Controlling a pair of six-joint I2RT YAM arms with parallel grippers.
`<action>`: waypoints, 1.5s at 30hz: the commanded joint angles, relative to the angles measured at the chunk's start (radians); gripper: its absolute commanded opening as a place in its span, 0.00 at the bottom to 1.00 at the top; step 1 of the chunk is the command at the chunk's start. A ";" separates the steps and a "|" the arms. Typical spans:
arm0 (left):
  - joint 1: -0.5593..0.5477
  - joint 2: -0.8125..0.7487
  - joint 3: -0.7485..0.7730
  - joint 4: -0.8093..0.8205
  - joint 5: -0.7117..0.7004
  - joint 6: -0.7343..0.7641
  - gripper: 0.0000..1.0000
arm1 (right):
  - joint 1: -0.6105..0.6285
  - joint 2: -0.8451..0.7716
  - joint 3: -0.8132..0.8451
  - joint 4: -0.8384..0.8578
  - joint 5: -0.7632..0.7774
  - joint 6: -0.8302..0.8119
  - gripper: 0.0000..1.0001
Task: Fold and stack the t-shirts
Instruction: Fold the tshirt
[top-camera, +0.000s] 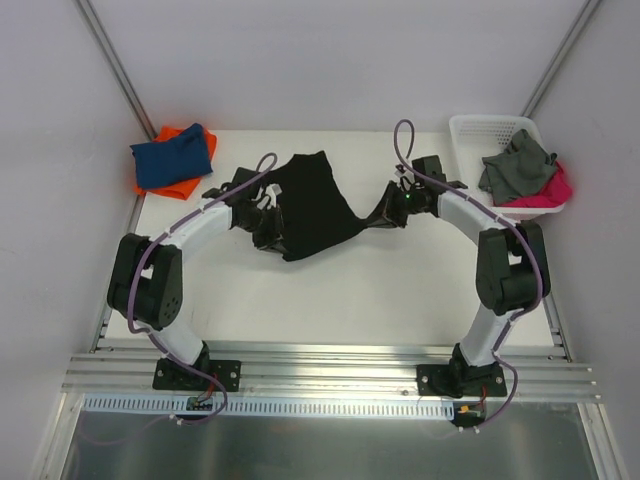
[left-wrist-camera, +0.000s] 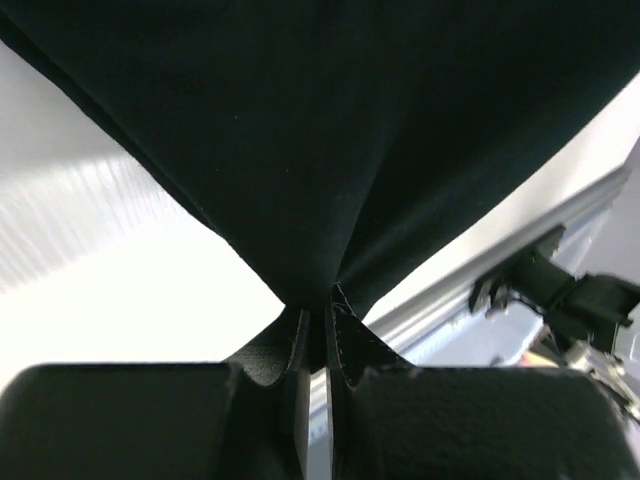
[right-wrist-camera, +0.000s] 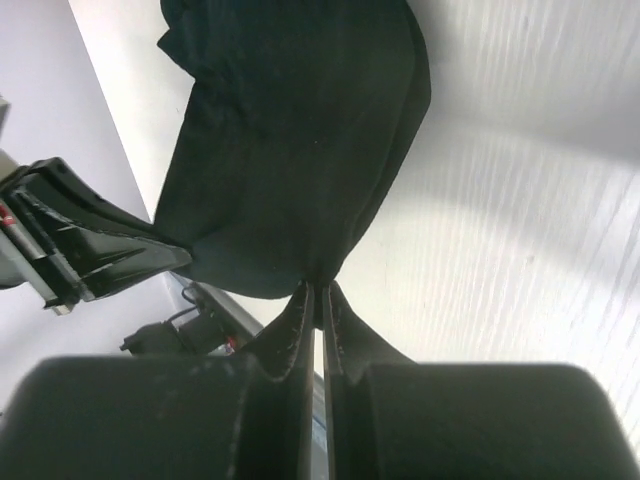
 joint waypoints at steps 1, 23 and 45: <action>-0.025 -0.083 -0.069 -0.075 0.066 -0.043 0.00 | -0.016 -0.130 -0.065 -0.008 -0.003 -0.008 0.00; -0.056 -0.131 -0.081 -0.106 -0.429 0.062 0.00 | 0.162 -0.213 -0.271 0.056 0.051 0.015 0.00; -0.053 -0.172 -0.071 -0.227 -0.428 0.077 0.64 | 0.185 -0.090 -0.138 0.027 0.068 -0.006 0.00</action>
